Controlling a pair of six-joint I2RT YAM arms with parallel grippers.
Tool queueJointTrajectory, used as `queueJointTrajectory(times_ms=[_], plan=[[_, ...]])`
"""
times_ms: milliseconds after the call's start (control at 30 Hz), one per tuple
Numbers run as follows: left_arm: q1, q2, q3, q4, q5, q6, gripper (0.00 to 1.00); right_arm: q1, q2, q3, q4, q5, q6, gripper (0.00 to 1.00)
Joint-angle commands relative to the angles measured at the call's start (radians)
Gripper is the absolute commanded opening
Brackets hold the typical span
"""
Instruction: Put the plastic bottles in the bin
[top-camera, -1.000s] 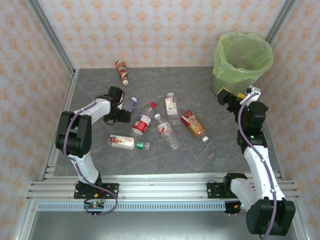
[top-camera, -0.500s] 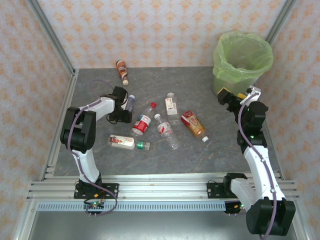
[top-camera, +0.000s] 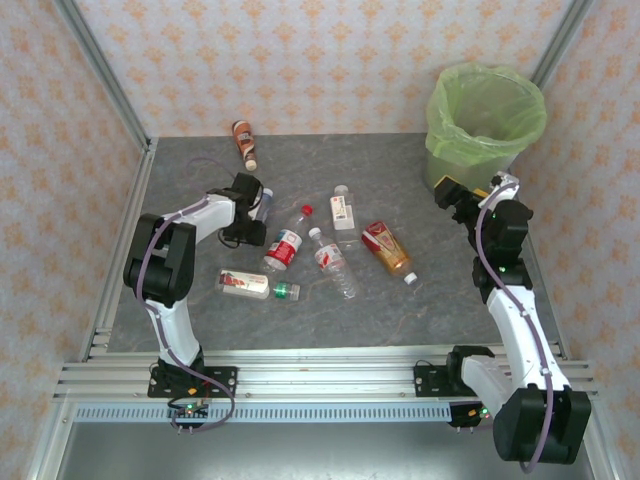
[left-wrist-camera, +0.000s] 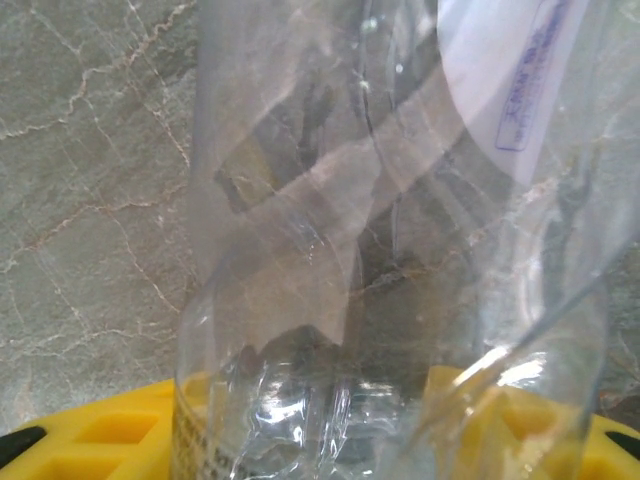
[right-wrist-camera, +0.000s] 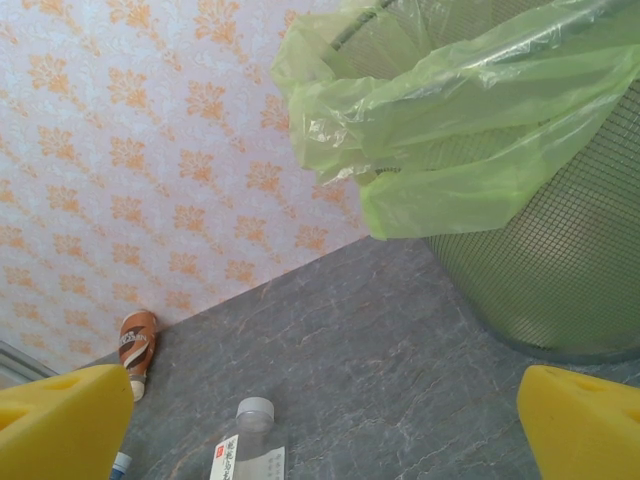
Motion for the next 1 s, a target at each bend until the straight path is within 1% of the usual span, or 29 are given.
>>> queueJointTrajectory(times_ms=[0, 133, 300, 333, 400, 500, 567, 633, 700, 767, 833, 967], plan=[[-0.007, -0.066, 0.017, 0.011, -0.043, 0.026, 0.41, -0.003, 0.008, -0.006, 0.049, -0.055, 0.017, 0.99], [-0.010, -0.103, 0.018, 0.012, -0.043, 0.025, 0.38, 0.012, 0.028, 0.020, 0.014, -0.120, 0.005, 0.99], [-0.050, -0.181, 0.022, 0.011, -0.046, 0.011, 0.37, 0.084, 0.046, 0.037, -0.017, -0.092, -0.006, 0.99], [-0.065, -0.202, 0.025, 0.008, -0.047, 0.008, 0.37, 0.108, 0.051, 0.037, -0.014, -0.075, 0.000, 0.99], [-0.096, -0.245, 0.029, 0.012, -0.052, 0.009, 0.37, 0.142, 0.070, 0.046, -0.012, -0.084, 0.028, 0.99], [-0.152, -0.313, 0.027, 0.039, -0.050, 0.009, 0.37, 0.187, 0.127, 0.099, -0.065, -0.088, 0.087, 0.99], [-0.192, -0.354, 0.028, 0.068, -0.028, 0.007, 0.37, 0.227, 0.167, 0.146, -0.120, -0.049, 0.092, 0.99], [-0.236, -0.381, 0.030, 0.093, -0.020, 0.004, 0.37, 0.251, 0.192, 0.178, -0.138, -0.010, 0.134, 0.99], [-0.276, -0.394, 0.038, 0.116, -0.001, 0.001, 0.37, 0.253, 0.219, 0.204, -0.108, -0.073, 0.211, 0.99], [-0.320, -0.397, 0.049, 0.134, 0.019, -0.003, 0.37, 0.256, 0.249, 0.231, -0.049, -0.169, 0.288, 0.99], [-0.355, -0.393, 0.058, 0.158, 0.045, -0.013, 0.37, 0.273, 0.273, 0.271, -0.047, -0.220, 0.310, 0.99], [-0.410, -0.378, 0.075, 0.204, 0.105, -0.027, 0.37, 0.312, 0.307, 0.360, -0.132, -0.229, 0.290, 1.00]])
